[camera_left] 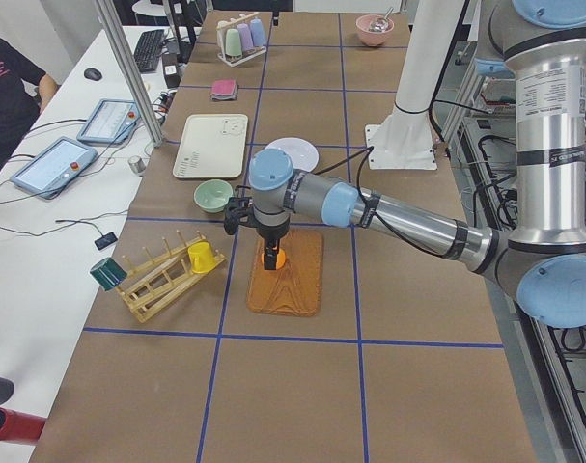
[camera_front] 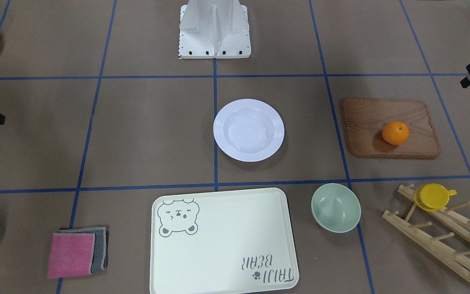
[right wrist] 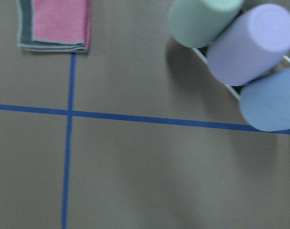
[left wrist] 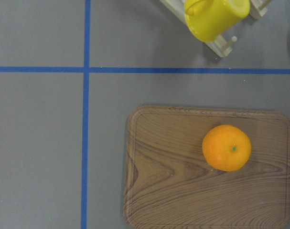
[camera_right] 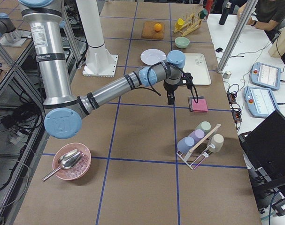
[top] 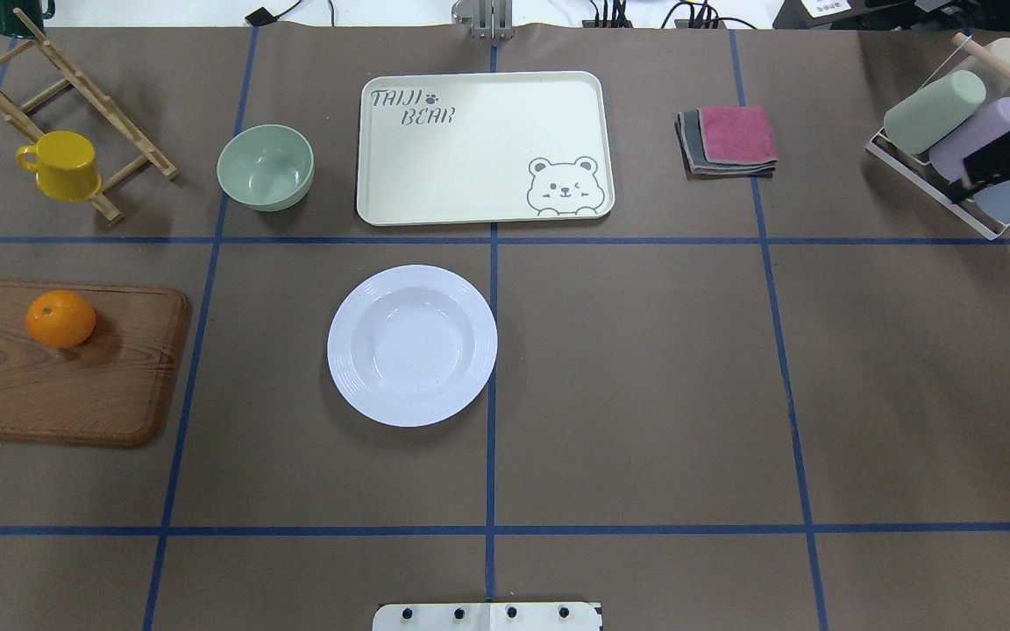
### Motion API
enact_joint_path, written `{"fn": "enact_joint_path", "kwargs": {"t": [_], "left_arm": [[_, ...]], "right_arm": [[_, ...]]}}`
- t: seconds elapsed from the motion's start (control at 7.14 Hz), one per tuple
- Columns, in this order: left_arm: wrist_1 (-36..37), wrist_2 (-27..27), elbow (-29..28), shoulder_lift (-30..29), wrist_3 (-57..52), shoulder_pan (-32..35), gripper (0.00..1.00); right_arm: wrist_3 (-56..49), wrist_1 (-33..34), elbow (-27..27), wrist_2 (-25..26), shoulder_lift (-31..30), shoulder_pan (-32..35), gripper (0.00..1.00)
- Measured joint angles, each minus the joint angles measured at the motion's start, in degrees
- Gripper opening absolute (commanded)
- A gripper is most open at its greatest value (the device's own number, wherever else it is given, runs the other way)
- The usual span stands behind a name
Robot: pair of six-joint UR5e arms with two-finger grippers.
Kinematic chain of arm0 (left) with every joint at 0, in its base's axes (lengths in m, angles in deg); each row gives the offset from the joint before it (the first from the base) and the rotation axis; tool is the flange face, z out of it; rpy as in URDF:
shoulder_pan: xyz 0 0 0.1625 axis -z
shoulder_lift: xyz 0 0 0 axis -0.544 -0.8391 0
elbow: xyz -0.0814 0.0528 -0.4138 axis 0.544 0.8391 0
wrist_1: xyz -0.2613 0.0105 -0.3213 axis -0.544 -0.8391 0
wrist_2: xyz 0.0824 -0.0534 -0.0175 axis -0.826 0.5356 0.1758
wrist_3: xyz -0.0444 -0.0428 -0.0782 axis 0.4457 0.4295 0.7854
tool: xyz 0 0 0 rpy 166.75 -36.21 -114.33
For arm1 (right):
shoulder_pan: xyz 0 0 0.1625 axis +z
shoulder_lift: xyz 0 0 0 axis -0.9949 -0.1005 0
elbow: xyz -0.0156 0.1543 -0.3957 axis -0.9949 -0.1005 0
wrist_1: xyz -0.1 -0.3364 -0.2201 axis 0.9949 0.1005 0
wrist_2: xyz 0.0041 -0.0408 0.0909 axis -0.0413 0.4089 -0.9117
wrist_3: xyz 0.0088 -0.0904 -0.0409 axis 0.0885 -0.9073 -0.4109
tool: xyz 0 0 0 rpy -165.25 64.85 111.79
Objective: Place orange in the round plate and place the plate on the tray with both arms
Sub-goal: 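Move the left gripper over the orange while the right gripper approaches the white plate, then lower the left gripper and grasp the orange on the wooden board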
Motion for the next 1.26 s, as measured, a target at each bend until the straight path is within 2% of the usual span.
{"fn": "enact_joint_path", "kwargs": {"t": [0.42, 0.56, 0.98, 1.12, 1.26], "left_arm": [[-1.7, -0.6, -3.6, -4.1, 5.5, -5.3, 0.99], [-4.6, -2.1, -5.4, -4.4, 7.4, -6.6, 0.99], [-23.7, -6.1, -17.2, -6.7, 20.4, -13.3, 0.99], [-26.7, -6.7, -19.5, -8.1, 24.0, -15.1, 0.99], [-28.0, -7.9, -20.4, -8.7, 26.2, -16.5, 0.99]], "right_arm": [[13.5, -8.7, -0.6, -0.2, 6.3, -12.3, 1.00], [18.3, -15.5, -2.5, 0.3, 7.3, -15.7, 1.00], [41.7, -48.1, -14.4, 6.1, 10.4, -24.5, 1.00], [46.1, -52.9, -16.3, 8.5, 11.4, -26.4, 1.00], [48.3, -55.0, -17.0, 10.4, 12.0, -27.9, 1.00]]}}
